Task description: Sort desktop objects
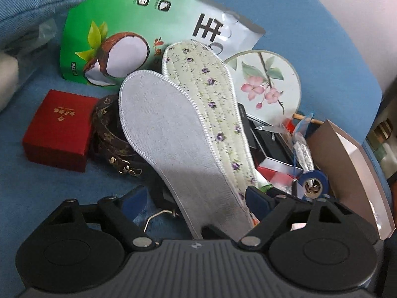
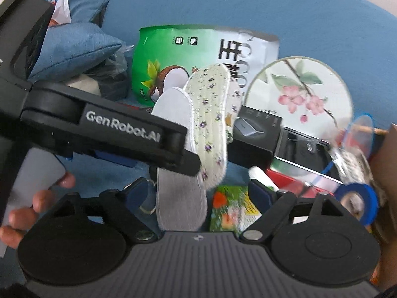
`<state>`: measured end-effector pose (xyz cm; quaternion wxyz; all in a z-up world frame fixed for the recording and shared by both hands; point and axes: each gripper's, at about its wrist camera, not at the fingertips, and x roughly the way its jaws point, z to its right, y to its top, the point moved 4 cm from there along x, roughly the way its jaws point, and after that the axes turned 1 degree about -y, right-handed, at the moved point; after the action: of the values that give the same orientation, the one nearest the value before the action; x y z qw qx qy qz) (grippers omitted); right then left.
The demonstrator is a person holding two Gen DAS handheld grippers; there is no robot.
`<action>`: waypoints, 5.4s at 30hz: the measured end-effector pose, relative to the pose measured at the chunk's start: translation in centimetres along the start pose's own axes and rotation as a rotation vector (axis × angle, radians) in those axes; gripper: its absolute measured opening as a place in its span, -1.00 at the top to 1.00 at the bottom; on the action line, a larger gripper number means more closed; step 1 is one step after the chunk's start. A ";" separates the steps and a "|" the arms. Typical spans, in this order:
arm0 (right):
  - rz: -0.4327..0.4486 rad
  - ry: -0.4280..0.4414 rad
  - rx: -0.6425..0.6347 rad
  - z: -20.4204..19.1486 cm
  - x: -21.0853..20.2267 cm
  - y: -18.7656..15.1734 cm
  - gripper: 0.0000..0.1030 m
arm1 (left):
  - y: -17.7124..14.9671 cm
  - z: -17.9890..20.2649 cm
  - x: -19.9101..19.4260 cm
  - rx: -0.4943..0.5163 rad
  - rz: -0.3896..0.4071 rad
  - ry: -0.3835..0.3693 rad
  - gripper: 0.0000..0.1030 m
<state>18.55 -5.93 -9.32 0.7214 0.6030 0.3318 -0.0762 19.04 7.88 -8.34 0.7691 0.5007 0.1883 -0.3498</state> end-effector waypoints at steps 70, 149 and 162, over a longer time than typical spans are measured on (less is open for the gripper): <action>-0.154 -0.069 0.123 -0.3 -10.6 -9.5 0.04 | -9.9 1.1 -6.5 0.168 -0.068 0.218 -0.67; 0.197 -0.390 0.356 16.1 -24.5 -5.7 0.03 | -2.0 25.3 -6.4 0.332 0.011 -0.245 -0.15; 0.132 -0.524 0.436 30.6 -22.2 -7.8 0.03 | -1.1 34.9 6.2 0.371 -0.066 -0.305 -0.15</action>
<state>9.39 -42.58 -1.40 0.6397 0.7230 0.0715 -0.2508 20.36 -26.07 1.95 0.6717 0.5684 0.0188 -0.4748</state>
